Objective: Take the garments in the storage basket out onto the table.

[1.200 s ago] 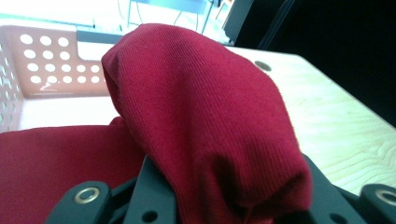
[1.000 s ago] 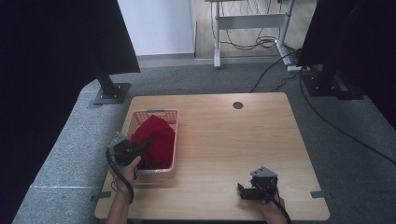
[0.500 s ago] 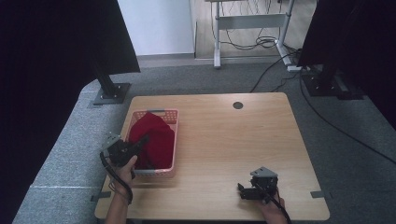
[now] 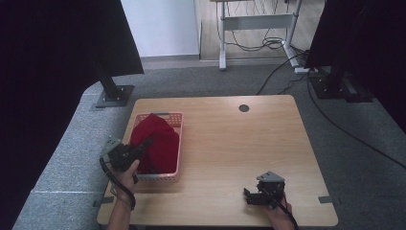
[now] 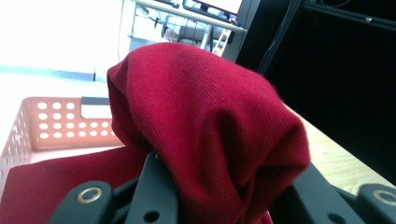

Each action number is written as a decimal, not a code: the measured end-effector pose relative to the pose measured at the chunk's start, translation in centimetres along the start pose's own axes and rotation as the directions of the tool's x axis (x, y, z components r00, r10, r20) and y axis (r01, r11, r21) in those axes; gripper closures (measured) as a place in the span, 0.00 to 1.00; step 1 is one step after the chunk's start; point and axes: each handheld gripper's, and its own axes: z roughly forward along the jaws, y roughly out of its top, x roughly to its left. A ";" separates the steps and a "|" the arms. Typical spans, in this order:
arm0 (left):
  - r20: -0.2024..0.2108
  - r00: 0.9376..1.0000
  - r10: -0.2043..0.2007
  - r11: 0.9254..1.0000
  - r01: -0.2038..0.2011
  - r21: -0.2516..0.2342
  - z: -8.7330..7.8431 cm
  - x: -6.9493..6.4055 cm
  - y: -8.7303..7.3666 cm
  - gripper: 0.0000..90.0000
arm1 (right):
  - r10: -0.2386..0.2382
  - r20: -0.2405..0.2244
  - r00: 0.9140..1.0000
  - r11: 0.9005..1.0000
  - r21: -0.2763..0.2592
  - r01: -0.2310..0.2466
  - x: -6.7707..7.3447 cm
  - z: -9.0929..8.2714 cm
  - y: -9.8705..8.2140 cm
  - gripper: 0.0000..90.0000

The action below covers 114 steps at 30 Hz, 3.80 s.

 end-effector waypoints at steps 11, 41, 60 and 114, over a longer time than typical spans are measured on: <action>0.017 1.000 0.026 0.999 -0.025 -0.046 -1.0 -1.1 0.9 0.80 | 0.000 0.000 1.000 1.000 0.000 0.000 0.0 0.0 0.0 0.01; 0.037 0.998 0.046 0.994 -0.042 -0.099 -2.6 -2.1 2.2 0.79 | 0.000 0.000 1.000 1.000 0.000 0.000 0.0 0.0 0.0 0.01; 0.023 0.999 0.029 0.991 -0.026 -0.130 -3.3 -2.1 3.2 0.79 | -0.005 -0.007 1.000 1.000 0.000 0.005 0.0 0.0 0.0 0.01; 0.060 0.996 0.061 0.984 -0.050 -0.170 -2.0 -5.3 7.2 0.80 | -0.003 -0.004 1.000 1.000 0.000 0.003 0.0 0.0 0.0 0.01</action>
